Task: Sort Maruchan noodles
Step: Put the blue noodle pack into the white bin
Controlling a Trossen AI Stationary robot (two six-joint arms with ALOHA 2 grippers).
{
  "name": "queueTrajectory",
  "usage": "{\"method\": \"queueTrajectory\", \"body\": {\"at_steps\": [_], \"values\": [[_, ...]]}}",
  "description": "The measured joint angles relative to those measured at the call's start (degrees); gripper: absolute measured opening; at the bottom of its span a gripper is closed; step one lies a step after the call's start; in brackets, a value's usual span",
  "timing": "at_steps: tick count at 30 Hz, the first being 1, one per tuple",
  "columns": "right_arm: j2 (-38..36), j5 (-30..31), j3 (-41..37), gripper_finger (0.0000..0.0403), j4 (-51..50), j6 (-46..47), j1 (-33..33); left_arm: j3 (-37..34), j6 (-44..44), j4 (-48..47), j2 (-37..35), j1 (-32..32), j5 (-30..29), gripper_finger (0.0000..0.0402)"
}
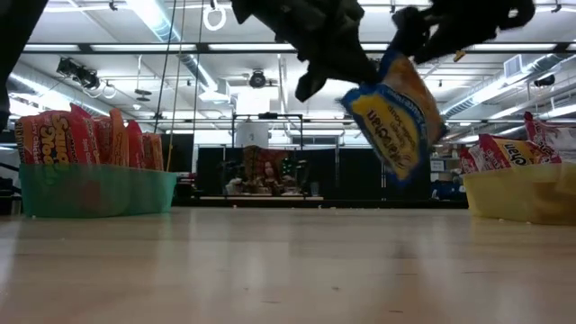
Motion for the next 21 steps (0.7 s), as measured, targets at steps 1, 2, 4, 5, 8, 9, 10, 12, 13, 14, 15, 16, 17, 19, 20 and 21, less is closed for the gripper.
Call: {"method": "queueTrajectory", "body": {"at_steps": [1, 2, 4, 5, 8, 9, 10, 12, 13, 14, 15, 16, 17, 19, 20, 21], "values": [[1.4, -0.1, 0.0, 0.0342, 0.3, -1.0, -0.5, 0.0, -0.3, 0.3, 0.5, 0.0, 0.3, 0.0010], [2.9, 0.2, 0.0, 0.0347, 0.3, -1.9, -0.8, -0.1, -0.3, 0.0, 1.0, 0.0, 0.4, 0.0010], [5.4, 1.4, 0.0, 0.0355, 1.3, -3.4, -1.3, -0.1, -0.2, 1.0, 1.6, 0.0, 0.3, 0.0010], [6.4, 1.3, 0.0, 0.0356, 1.4, -4.2, -1.4, -0.1, -0.1, 0.9, 1.6, 0.0, 0.2, 0.0010], [9.3, -0.4, 0.0, 0.0354, 2.6, -5.7, -1.8, -0.1, 0.5, 2.2, 1.6, 0.1, 0.2, 0.0009], [10.2, -0.7, 0.0, 0.0351, 2.7, -6.4, -1.9, -0.1, 1.2, 2.6, 1.7, 0.1, 0.2, 0.0009], [11.0, -0.8, 0.0, 0.0347, 2.8, -7.3, -2.0, -0.1, 2.0, 2.7, 1.7, 0.1, 0.3, 0.0009], [12.5, -0.4, 0.0, 0.0336, 2.9, -8.1, -2.4, -0.1, 4.1, 3.4, 1.7, 0.1, 0.7, 0.0010], [13.2, -0.1, 0.0, 0.0329, 2.9, -8.1, -2.6, -0.1, 4.9, 3.7, 1.7, 0.0, 0.7, 0.0011], [13.7, -0.1, 0.0, 0.0322, 3.2, -8.2, -2.8, 0.0, 5.9, 3.7, 1.7, 0.0, 0.7, 0.0012], [14.1, -0.1, 0.0, 0.0315, 3.6, -8.2, -2.9, 0.0, 6.6, 3.7, 1.7, 0.0, 0.7, 0.0013], [14.4, 0.0, 0.0, 0.0306, 3.6, -8.2, -3.0, 0.0, 7.9, 3.7, 1.7, 0.0, 0.8, 0.0014], [14.7, 0.0, 0.0, 0.0296, 3.9, -8.2, -2.9, 0.0, 9.5, 3.6, 1.7, -0.1, 1.0, 0.0014], [15.1, 0.1, 0.0, 0.0273, 4.7, -8.2, -2.9, 0.0, 12.5, 3.6, 1.7, -0.4, 1.3, 0.0015], [15.1, 0.2, 0.0, 0.0259, 4.8, -8.2, -2.9, 0.0, 13.7, 3.6, 1.7, -0.6, 1.4, 0.0016], [15.0, 0.3, 0.0, 0.0244, 5.2, -8.2, -2.9, 0.0, 14.4, 3.5, 1.7, -0.8, 1.4, 0.0016]]}}
